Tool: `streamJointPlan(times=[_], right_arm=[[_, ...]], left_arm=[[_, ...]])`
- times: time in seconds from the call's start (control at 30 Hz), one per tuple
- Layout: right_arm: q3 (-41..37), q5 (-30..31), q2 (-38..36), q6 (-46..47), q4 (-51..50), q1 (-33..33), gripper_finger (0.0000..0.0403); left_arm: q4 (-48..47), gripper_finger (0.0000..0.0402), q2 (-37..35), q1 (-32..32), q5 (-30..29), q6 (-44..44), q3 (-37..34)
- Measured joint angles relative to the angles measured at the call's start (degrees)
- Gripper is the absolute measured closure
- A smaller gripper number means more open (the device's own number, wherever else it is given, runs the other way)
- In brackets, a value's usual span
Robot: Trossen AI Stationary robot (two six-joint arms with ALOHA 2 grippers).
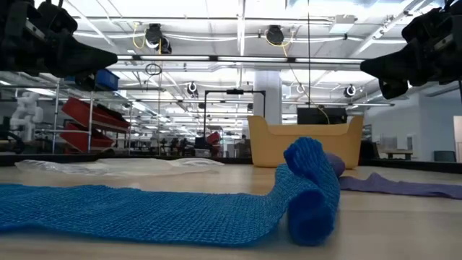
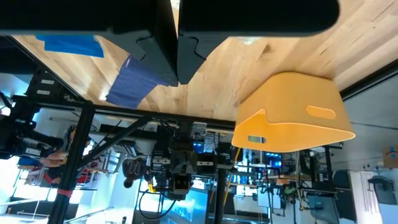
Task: Roll bandage
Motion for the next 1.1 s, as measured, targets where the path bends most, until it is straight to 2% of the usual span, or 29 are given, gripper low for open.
streamJointPlan(times=[0.43, 0.6, 0.83, 0.97, 1.1], right_arm=[[0.0, 0.0, 0.0, -0.2, 0.0, 0.0, 0.0396], [0.0, 0.0, 0.0, -6.7, 0.0, 0.0, 0.0396], [0.0, 0.0, 0.0, -6.9, 0.2, 0.0, 0.0396], [-0.1, 1.3, 0.1, -1.3, 6.8, 0.0, 0.0396], [0.0, 3.2, 0.4, 4.3, 16.4, 0.0, 0.0396]], left_arm=[[0.0, 0.0401, 0.0, 0.0, 0.0, 0.0, 0.0], [0.0, 0.0401, 0.0, 0.0, 0.0, 0.0, 0.0], [0.1, 0.0401, 0.0, 0.0, -1.0, 0.8, 0.0], [1.4, 0.0401, 0.0, 0.0, -2.6, 4.5, 0.0], [6.5, 0.0401, 0.0, 0.0, -1.9, 1.1, 0.0]])
